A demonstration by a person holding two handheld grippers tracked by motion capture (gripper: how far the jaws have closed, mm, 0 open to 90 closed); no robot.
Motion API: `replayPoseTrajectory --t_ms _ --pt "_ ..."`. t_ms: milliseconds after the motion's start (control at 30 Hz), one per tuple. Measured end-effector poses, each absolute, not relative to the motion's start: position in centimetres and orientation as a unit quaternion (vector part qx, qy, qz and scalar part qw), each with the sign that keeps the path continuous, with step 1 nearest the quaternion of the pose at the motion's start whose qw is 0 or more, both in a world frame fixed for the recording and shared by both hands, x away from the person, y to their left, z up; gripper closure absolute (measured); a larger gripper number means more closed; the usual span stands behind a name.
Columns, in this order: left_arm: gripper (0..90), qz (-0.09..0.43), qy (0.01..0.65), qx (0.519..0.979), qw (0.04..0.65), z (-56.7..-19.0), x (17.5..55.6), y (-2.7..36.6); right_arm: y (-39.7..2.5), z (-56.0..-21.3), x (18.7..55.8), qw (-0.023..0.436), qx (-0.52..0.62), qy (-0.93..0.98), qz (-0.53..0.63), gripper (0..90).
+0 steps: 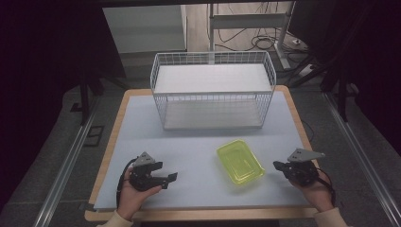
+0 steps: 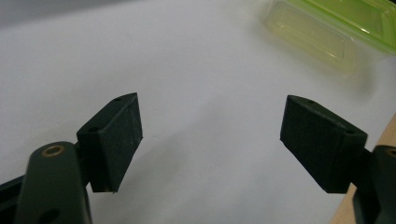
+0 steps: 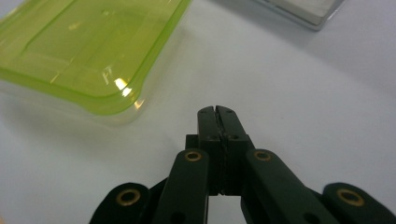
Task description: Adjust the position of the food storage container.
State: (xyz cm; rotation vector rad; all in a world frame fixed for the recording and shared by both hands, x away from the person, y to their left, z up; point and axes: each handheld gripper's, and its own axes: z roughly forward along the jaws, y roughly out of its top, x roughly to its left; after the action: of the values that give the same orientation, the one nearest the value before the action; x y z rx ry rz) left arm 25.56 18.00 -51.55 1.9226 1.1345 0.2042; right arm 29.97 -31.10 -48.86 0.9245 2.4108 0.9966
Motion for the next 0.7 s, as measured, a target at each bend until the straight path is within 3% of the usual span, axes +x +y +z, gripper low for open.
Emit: replayPoseTrajectory --t_ms 700 --pt "20.8 0.08 0.456 0.773 0.434 -51.7 25.5 18.1 -28.6 -50.6 28.9 0.112 0.251 0.902 0.333 89.7"
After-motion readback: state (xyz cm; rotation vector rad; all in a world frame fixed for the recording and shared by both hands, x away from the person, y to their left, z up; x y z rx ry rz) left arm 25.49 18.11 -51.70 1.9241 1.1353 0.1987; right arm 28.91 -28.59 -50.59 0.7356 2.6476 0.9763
